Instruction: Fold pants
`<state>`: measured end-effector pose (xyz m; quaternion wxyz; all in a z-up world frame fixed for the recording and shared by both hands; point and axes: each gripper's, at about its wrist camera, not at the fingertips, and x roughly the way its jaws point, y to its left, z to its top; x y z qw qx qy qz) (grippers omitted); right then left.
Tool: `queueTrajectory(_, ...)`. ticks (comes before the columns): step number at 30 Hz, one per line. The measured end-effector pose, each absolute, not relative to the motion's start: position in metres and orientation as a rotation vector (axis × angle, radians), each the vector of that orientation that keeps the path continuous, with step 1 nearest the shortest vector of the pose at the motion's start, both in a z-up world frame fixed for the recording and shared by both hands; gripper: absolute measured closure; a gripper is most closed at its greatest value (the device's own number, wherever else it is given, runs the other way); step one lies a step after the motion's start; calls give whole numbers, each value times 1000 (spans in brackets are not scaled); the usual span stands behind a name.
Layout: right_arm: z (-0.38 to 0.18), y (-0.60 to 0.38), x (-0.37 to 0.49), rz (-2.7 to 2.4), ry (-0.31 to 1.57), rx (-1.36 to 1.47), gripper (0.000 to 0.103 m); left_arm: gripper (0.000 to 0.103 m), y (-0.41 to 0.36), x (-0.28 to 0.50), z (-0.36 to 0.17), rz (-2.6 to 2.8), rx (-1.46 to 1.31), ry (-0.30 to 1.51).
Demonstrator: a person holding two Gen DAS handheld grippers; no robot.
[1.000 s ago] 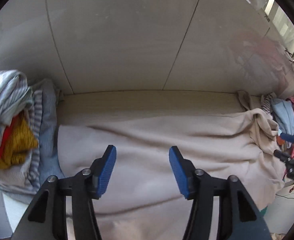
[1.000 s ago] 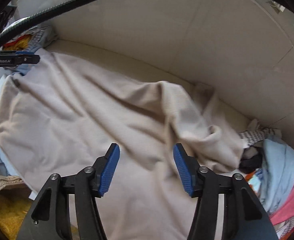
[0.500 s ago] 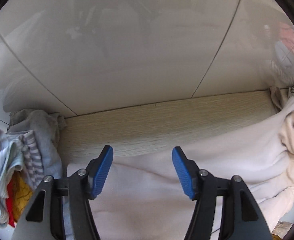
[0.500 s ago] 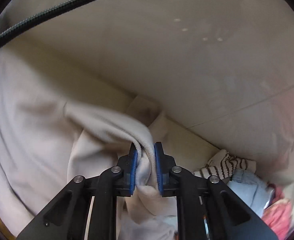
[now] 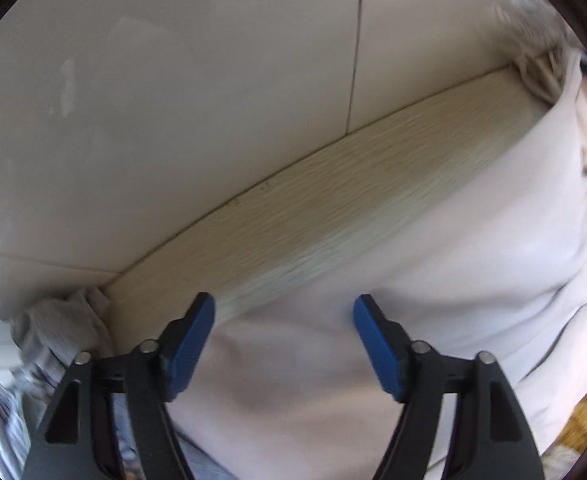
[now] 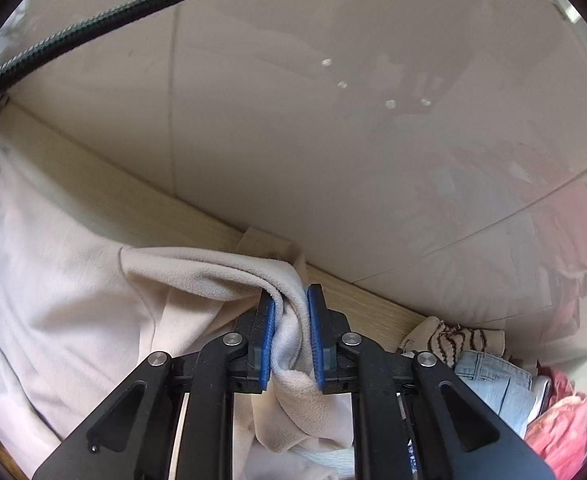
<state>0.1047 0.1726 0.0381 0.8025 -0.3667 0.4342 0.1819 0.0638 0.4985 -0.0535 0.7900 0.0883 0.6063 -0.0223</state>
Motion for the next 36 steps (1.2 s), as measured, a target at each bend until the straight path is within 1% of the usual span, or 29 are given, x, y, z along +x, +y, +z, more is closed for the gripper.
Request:
queueTrajectory(2,40,174,103,377,921,-780,87,23,499,70,-59,-53,221,1321)
queueTrajectory(5,42,171,105,349,909,-763,87,18,503,75,-65,-73,207,1320)
queueTrajectory(7,44,170,105,331,904,-755,87,18,508,75,-69,-98,148,1319)
queueTrajectory(8,45,171,106,331,907,-755,87,22,511,75,-70,-115,98,1322)
queueTrajectory(9,45,171,106,329,910,-754,87,35,514,74,-70,-146,52,1325)
queueTrajectory(10,45,172,108,330,912,-754,87,40,515,72,-69,-163,24,1315)
queueTrajectory(11,45,173,107,332,913,-756,87,52,512,70,-68,-178,36,1308)
queueTrajectory(12,46,173,106,333,911,-759,87,76,510,68,-67,-207,35,1298)
queueTrajectory(13,46,174,106,331,911,-760,87,88,509,66,-66,-231,19,1301)
queueTrajectory(14,47,174,105,330,909,-760,87,93,508,65,-66,-231,17,1301)
queueTrajectory(17,52,175,102,330,896,-755,87,95,511,61,-60,-198,32,1261)
queueTrajectory(21,66,168,81,367,847,-745,87,95,525,41,-36,-163,24,1176)
queueTrajectory(25,79,151,38,429,814,-741,87,95,530,-2,-5,-146,52,1092)
queueTrajectory(27,81,141,12,456,808,-749,87,95,507,-35,8,-152,76,1077)
queueTrajectory(30,75,129,-22,481,836,-762,87,95,498,-68,11,-165,82,1082)
queueTrajectory(32,63,120,-43,491,884,-762,87,95,494,-99,-3,-176,75,1098)
queueTrajectory(36,35,101,-75,482,975,-751,87,95,480,-132,-20,-174,27,1135)
